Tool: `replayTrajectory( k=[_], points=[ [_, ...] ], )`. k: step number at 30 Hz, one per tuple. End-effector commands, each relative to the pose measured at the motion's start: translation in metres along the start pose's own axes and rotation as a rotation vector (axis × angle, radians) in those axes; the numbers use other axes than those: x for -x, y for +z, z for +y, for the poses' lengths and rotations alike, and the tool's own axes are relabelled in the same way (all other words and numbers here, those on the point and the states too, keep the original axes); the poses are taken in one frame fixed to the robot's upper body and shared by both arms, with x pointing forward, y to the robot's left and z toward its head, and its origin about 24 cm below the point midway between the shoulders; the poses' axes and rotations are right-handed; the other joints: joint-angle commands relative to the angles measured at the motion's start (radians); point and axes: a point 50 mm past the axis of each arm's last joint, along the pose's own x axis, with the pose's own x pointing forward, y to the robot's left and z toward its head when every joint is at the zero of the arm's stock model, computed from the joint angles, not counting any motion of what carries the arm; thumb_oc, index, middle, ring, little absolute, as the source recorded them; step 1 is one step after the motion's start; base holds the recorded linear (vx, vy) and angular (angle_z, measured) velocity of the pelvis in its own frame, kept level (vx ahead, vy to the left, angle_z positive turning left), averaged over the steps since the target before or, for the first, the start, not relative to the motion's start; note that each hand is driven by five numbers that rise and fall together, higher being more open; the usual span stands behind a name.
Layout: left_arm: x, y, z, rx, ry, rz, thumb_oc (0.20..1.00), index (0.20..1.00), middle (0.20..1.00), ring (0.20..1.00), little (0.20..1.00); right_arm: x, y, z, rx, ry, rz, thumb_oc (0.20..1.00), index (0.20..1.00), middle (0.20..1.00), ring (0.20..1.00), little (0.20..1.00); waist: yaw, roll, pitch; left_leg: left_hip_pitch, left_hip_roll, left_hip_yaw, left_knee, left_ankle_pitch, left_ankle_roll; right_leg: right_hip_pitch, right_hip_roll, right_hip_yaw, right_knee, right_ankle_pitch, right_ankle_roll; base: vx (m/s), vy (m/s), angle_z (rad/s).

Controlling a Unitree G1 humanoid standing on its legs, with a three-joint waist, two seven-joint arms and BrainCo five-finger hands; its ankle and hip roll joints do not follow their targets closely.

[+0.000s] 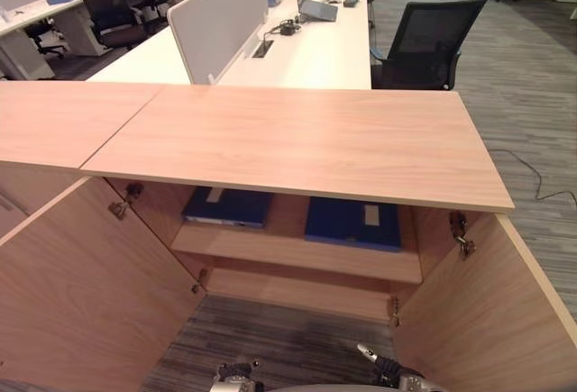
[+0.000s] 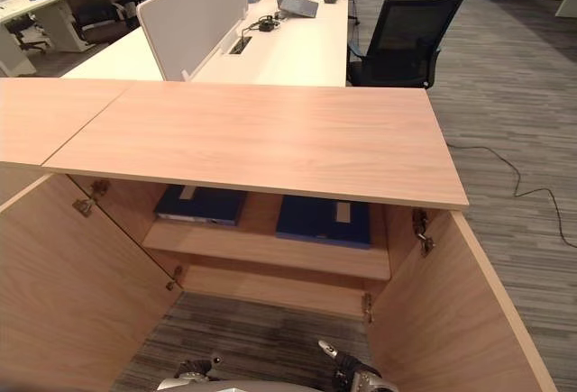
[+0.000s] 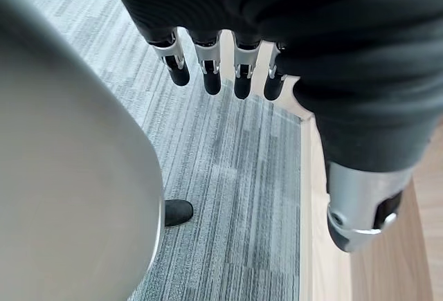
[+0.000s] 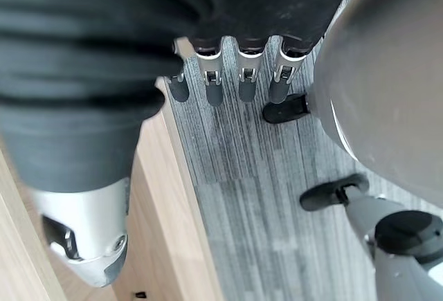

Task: Put the empty folder in the office cabinet

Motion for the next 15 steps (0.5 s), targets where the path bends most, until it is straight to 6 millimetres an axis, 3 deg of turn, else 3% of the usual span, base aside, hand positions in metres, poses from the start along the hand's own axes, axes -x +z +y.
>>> replayTrajectory(
  k=[1, 5, 8, 12, 15],
  points=[
    [0.0017, -0.0378, -0.0061, -0.006, 0.006, 0.134, 1.0, 1.0, 1.0, 1.0, 1.0, -0.0003, -0.0424, 0.0153, -0.034, 0.016, 0.153, 1.0, 1.0, 1.0, 1.0, 1.0, 0.004, -0.077, -0.063, -0.066, -0.048, -0.016, 0.154, -0.108, -0.016, -0.02, 0.01, 0.046, 0.001, 0.011, -0.056, 0.0, 0.0, 0.0],
    [0.0008, -0.0414, -0.0048, 0.008, 0.018, 0.151, 1.0, 1.0, 1.0, 1.0, 1.0, -0.0004, -0.0405, 0.0163, -0.009, 0.017, 0.155, 1.0, 1.0, 1.0, 1.0, 1.0, 0.006, -0.084, -0.066, -0.095, -0.046, -0.07, 0.21, -0.129, -0.023, -0.02, 0.007, 0.068, 0.001, 0.013, -0.052, 0.0, 0.041, -0.17],
    [-0.0014, -0.0432, 0.0002, -0.007, 0.045, 0.161, 1.0, 1.0, 1.0, 1.0, 1.0, -0.0002, -0.0451, 0.0201, -0.031, 0.021, 0.16, 1.0, 1.0, 1.0, 1.0, 1.0, -0.008, -0.069, -0.082, -0.008, -0.035, -0.064, 0.047, -0.098, -0.035, -0.014, 0.015, 0.075, 0.001, 0.005, -0.038, 0.07, 0.151, -0.12],
    [-0.0022, -0.0478, 0.0016, -0.03, 0.043, 0.166, 1.0, 1.0, 1.0, 1.0, 1.0, 0.0, -0.0476, 0.0228, -0.012, 0.035, 0.16, 1.0, 1.0, 1.0, 1.0, 1.0, -0.004, -0.05, -0.101, 0.073, -0.036, -0.049, -0.103, -0.042, -0.025, -0.014, 0.01, 0.087, 0.001, -0.001, -0.024, 0.06, 0.176, -0.01],
    [-0.0014, -0.0478, -0.0005, -0.047, 0.009, 0.157, 1.0, 1.0, 1.0, 1.0, 1.0, 0.0001, -0.0497, 0.0208, -0.015, 0.031, 0.162, 1.0, 1.0, 1.0, 1.0, 1.0, -0.003, -0.044, -0.109, 0.074, -0.039, -0.039, -0.111, -0.036, -0.014, -0.016, 0.0, 0.09, 0.001, -0.006, -0.011, 0.03, 0.173, -0.2]
  ],
)
